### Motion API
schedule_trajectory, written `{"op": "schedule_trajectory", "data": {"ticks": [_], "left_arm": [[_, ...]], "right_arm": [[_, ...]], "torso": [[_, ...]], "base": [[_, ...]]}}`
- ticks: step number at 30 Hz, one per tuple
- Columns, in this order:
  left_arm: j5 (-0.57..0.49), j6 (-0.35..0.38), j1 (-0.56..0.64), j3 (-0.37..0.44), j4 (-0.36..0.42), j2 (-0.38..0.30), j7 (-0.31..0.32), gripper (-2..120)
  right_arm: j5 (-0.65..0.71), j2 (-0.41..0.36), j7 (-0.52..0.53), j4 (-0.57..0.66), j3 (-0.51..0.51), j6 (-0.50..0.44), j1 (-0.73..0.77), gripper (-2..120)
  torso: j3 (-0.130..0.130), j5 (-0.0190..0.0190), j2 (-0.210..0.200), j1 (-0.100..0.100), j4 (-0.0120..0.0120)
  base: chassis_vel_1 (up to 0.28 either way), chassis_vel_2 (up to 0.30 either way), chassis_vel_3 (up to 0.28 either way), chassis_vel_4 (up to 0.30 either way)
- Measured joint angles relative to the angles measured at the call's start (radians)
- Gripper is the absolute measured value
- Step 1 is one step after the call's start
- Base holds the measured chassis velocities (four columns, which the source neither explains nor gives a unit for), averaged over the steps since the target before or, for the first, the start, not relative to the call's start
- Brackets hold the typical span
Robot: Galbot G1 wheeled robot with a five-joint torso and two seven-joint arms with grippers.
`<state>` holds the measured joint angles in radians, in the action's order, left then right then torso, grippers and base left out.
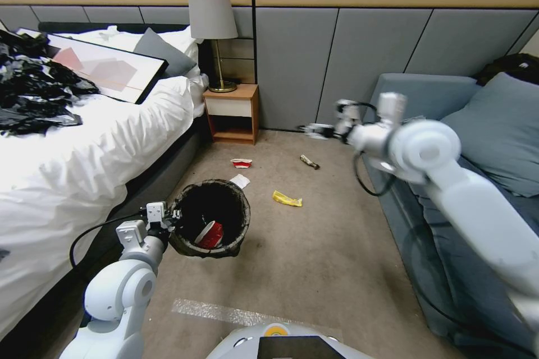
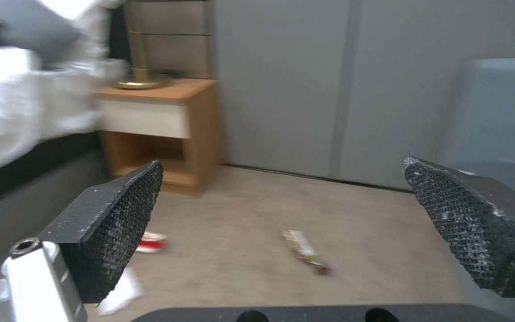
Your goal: Pick up the trash bin, then pick up the garbage from the floor and place it into the trash bin.
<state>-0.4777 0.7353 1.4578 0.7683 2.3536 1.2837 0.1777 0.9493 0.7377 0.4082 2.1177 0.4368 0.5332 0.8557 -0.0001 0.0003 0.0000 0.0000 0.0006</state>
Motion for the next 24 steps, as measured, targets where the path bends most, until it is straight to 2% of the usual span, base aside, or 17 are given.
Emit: {"op": "schedule_trajectory", "data": {"ticks": [2, 4, 6, 8, 9, 10, 12, 13, 14, 15, 16, 18, 24], "left_arm": [[-0.004, 0.000, 0.004, 0.006, 0.000, -0.007, 0.000, 4], [-0.005, 0.000, 0.005, 0.008, 0.000, -0.009, -0.001, 4], [-0.008, 0.000, 0.003, 0.009, 0.000, -0.011, -0.001, 4], [-0.008, 0.000, 0.002, 0.009, 0.000, -0.010, -0.001, 4], [-0.008, 0.000, 0.000, 0.005, -0.001, -0.006, -0.001, 4], [-0.007, 0.000, 0.000, 0.002, -0.003, -0.003, -0.001, 4], [-0.006, 0.000, 0.000, -0.001, -0.007, -0.001, -0.001, 4], [-0.006, 0.000, 0.000, -0.001, -0.007, -0.001, -0.001, 4], [-0.006, 0.000, 0.000, -0.002, -0.008, -0.001, -0.001, 4], [-0.005, 0.000, 0.000, -0.002, -0.008, -0.001, -0.001, 4], [-0.005, 0.000, 0.000, -0.002, -0.008, -0.001, -0.001, 4], [-0.004, 0.000, 0.002, -0.003, -0.009, 0.000, -0.002, 4], [-0.004, 0.000, 0.005, -0.003, -0.005, 0.000, -0.002, 4]], "right_arm": [[-0.178, 0.044, -0.070, -0.028, 0.058, -0.064, 0.118, 100], [-0.229, 0.059, -0.086, -0.040, 0.072, -0.093, 0.146, 100], [-0.388, 0.113, -0.130, -0.091, 0.107, -0.202, 0.247, 100], [-0.414, 0.122, -0.134, -0.101, 0.111, -0.221, 0.260, 100], [-0.519, 0.164, -0.150, -0.138, 0.131, -0.295, 0.315, 100], [-0.590, 0.195, -0.159, -0.153, 0.147, -0.330, 0.355, 100], [-0.687, 0.268, -0.167, -0.165, 0.169, -0.382, 0.441, 100], [-0.687, 0.268, -0.167, -0.165, 0.169, -0.382, 0.441, 100], [-0.718, 0.311, -0.170, -0.166, 0.177, -0.408, 0.479, 100], [-0.745, 0.362, -0.173, -0.169, 0.184, -0.442, 0.514, 100], [-0.745, 0.362, -0.173, -0.169, 0.184, -0.442, 0.514, 100], [-0.782, 0.442, -0.185, -0.169, 0.191, -0.481, 0.555, 100], [-0.806, 0.528, -0.208, -0.145, 0.195, -0.534, 0.603, 100]], "torso": [[0.000, 0.0002, 0.000, 0.000, -0.0008], [0.000, 0.0000, 0.000, 0.000, -0.0009], [0.000, -0.0006, 0.000, 0.000, -0.0005], [0.000, -0.0005, 0.000, 0.000, -0.0006], [0.000, 0.0000, 0.000, 0.000, -0.0004], [0.000, -0.0007, 0.000, 0.000, 0.0000], [0.000, -0.0003, 0.000, 0.000, -0.0013], [0.000, -0.0003, 0.000, 0.000, -0.0013], [0.000, 0.0003, 0.000, 0.000, -0.0009], [0.000, -0.0007, 0.000, 0.000, -0.0013], [0.000, -0.0007, 0.000, 0.000, -0.0013], [0.000, -0.0002, 0.000, 0.000, -0.0006], [0.000, -0.0008, 0.000, 0.000, -0.0005]], "base": [[0.000, 0.000, 0.000, 0.000], [0.000, 0.000, 0.000, 0.000], [0.000, 0.000, 0.000, 0.000], [0.000, 0.000, 0.000, 0.000], [0.000, 0.000, 0.000, 0.000], [0.000, 0.000, 0.000, 0.000], [0.000, 0.000, 0.000, 0.000], [0.000, 0.000, 0.000, 0.000], [0.000, 0.000, 0.000, 0.000], [0.000, 0.000, 0.000, 0.000], [0.000, 0.000, 0.000, 0.000], [0.000, 0.000, 0.000, 0.000], [0.000, 0.000, 0.000, 0.000]]}}
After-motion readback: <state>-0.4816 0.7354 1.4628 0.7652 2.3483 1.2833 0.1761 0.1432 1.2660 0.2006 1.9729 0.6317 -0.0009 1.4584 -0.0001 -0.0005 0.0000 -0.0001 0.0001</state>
